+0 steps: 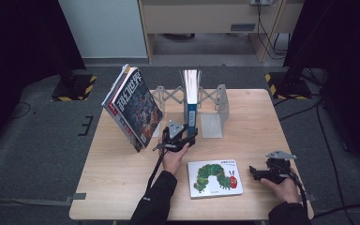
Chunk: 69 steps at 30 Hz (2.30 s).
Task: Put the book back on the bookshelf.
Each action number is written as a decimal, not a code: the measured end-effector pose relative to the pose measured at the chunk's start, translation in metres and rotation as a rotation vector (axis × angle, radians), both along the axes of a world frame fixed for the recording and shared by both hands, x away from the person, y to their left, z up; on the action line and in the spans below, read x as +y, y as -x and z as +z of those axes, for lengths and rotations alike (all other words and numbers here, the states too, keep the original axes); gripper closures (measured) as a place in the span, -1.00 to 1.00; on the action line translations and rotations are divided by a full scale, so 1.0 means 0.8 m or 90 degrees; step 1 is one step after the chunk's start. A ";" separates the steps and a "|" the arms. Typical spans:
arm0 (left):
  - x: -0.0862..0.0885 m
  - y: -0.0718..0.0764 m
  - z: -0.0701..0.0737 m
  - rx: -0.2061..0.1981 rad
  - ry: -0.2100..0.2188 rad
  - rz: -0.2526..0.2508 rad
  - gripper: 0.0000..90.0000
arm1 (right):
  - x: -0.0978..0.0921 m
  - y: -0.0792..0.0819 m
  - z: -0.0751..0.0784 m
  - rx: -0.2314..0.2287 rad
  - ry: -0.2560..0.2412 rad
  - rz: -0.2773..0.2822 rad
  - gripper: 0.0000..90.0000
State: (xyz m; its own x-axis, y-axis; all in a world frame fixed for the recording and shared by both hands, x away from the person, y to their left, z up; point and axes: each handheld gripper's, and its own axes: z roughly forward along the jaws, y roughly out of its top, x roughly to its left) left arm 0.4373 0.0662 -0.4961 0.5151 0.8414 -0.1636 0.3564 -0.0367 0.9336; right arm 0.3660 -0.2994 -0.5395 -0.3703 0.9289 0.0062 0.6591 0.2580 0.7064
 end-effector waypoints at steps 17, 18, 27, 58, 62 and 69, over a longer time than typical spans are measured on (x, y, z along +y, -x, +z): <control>0.006 0.004 0.001 0.004 -0.011 -0.011 -0.07 | 0.000 0.000 0.000 0.000 0.000 0.000 -0.97; 0.008 0.005 0.001 0.006 -0.012 -0.013 -0.08 | 0.000 0.000 0.000 0.000 0.000 0.000 -0.97; 0.015 0.010 0.002 0.015 -0.024 -0.017 -0.12 | 0.000 0.000 0.000 0.000 0.000 0.000 -0.97; 0.067 0.078 0.001 0.090 -0.150 -0.090 -0.36 | 0.000 0.000 0.000 0.000 0.000 0.000 -0.97; 0.074 0.091 -0.013 0.114 -0.160 -0.098 -0.40 | 0.000 0.000 0.000 0.000 0.000 0.000 -0.97; 0.078 0.101 -0.039 0.150 -0.198 -0.100 -0.46 | 0.000 0.001 0.000 -0.005 0.002 0.003 -0.91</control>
